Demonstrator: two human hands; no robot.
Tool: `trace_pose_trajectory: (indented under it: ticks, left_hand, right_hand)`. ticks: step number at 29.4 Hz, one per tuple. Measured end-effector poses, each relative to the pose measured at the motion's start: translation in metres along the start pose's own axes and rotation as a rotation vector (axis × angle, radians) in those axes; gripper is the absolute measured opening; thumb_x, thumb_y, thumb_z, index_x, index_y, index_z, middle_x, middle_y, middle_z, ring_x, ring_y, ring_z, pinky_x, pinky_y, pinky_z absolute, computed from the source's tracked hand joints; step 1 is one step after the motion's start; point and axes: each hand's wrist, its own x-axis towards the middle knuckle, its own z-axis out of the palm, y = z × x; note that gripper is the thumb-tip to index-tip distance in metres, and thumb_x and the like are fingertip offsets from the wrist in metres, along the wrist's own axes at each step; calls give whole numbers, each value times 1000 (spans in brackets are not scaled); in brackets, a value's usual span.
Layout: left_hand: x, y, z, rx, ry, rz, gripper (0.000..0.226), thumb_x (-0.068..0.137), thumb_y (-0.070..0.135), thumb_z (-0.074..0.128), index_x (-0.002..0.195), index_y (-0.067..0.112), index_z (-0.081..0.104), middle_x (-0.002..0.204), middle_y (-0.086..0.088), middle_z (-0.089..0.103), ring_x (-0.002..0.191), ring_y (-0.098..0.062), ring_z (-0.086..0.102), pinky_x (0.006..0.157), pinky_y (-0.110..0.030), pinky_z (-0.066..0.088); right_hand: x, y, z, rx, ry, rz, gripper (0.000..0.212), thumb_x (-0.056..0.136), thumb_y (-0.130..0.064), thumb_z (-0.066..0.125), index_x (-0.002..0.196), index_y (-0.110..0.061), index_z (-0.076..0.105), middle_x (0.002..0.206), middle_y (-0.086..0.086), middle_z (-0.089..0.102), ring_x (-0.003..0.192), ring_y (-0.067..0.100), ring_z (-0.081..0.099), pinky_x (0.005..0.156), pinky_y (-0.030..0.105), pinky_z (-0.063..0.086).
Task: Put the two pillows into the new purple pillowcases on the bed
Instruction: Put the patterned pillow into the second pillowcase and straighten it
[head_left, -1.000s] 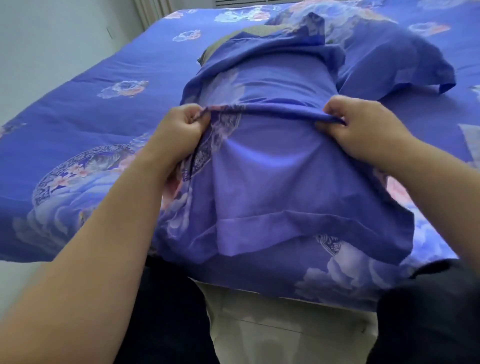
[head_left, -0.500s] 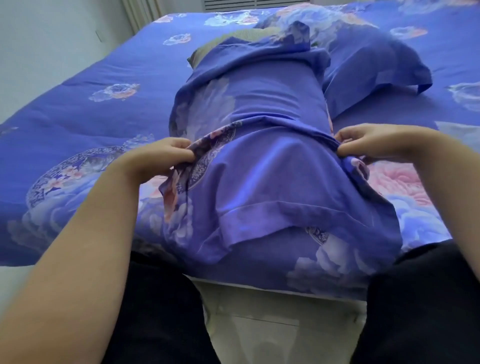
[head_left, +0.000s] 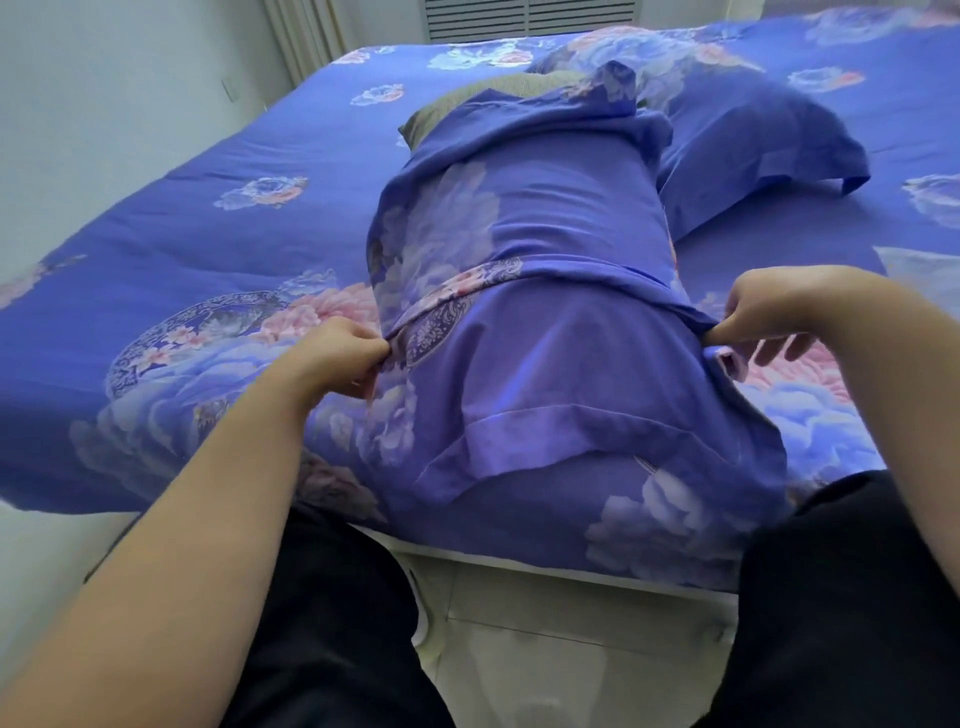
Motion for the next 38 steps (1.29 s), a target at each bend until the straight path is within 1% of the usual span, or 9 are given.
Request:
trace_pose_trajectory:
  ticks: [4, 9, 13, 17, 20, 24, 29, 35, 38]
  left_hand:
    - [9, 2, 15, -454, 153, -109, 29, 88, 3, 43, 60, 11, 48, 37, 0, 47, 34, -11, 45, 36, -14, 36]
    - [5, -10, 17, -808, -156, -177, 23, 94, 18, 48, 84, 9, 66, 69, -4, 71, 64, -16, 67, 66, -26, 56]
    - [4, -10, 25, -910, -89, -95, 23, 95, 3, 39, 99, 6, 62, 63, -6, 69, 54, -16, 66, 54, -28, 56]
    - [0, 2, 31, -1122, -139, -50, 31, 99, 9, 35, 92, 6, 65, 74, -8, 73, 69, -19, 71, 62, -31, 59]
    - [-2, 10, 24, -1098, -82, -36, 39, 98, 8, 36, 70, 8, 64, 59, -4, 66, 59, -17, 64, 51, -21, 53]
    - [-1, 10, 16, -733, 11, 20, 30, 101, 11, 32, 77, 17, 48, 60, 4, 59, 57, -8, 55, 60, -23, 44]
    - [17, -19, 16, -543, -97, -29, 26, 96, 23, 54, 79, 10, 71, 72, -3, 72, 78, -21, 67, 66, -29, 55]
    - [11, -14, 10, -820, 12, 97, 27, 95, 12, 50, 77, 9, 71, 63, 0, 71, 53, -10, 66, 50, -21, 54]
    - [0, -3, 13, -815, -57, 34, 49, 98, 15, 40, 58, 12, 67, 45, 6, 63, 39, -4, 59, 39, -13, 45]
  right_hand:
    - [2, -14, 12, -10, 38, 29, 18, 81, -5, 51, 78, 7, 65, 62, 18, 69, 60, 30, 70, 56, 34, 58]
    - [11, -13, 30, 311, 267, 1, 22, 69, 5, 38, 65, 2, 59, 51, 15, 52, 49, 28, 54, 56, 30, 49]
    - [17, -23, 47, 1074, 546, -110, 21, 75, 2, 46, 58, -8, 52, 41, -4, 36, 44, 15, 30, 49, 26, 29]
    - [14, -37, 43, 1888, 209, -131, 23, 87, -6, 52, 65, -13, 53, 44, -2, 53, 41, 9, 51, 45, 17, 43]
    - [2, -37, 29, 1817, 23, -298, 21, 56, -9, 70, 53, -12, 50, 49, 1, 45, 51, 13, 46, 51, 16, 41]
    - [7, -26, 26, 1566, -191, -369, 39, 89, -20, 40, 61, -16, 67, 58, -3, 62, 57, 10, 60, 57, 17, 49]
    - [30, -6, 41, 854, 0, -167, 15, 87, -31, 60, 86, -17, 65, 66, -2, 60, 55, 14, 51, 46, 20, 37]
    - [22, -15, 49, 984, 600, -267, 20, 93, -19, 55, 74, -20, 63, 61, -3, 56, 56, 12, 47, 43, 17, 41]
    - [13, -27, 49, 1561, 310, -197, 29, 93, -7, 48, 70, -13, 63, 54, -3, 61, 50, 10, 54, 47, 16, 48]
